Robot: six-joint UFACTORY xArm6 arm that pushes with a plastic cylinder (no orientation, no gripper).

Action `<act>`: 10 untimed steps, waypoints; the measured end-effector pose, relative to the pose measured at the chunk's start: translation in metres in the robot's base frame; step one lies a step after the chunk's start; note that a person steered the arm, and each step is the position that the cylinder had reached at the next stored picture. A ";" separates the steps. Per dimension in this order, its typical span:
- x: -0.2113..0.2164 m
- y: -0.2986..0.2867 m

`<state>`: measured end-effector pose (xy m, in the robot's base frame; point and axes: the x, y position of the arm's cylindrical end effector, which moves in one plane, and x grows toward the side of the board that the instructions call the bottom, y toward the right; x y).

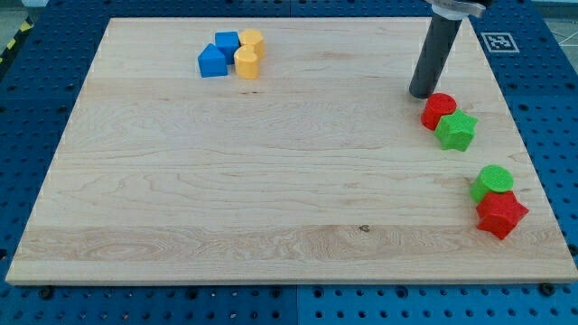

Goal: Slide the red circle along with the green star closer to the green circle

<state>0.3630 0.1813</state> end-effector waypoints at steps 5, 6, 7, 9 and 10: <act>0.034 0.017; 0.035 0.026; 0.035 0.027; 0.037 0.027; 0.044 0.034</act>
<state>0.4073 0.2154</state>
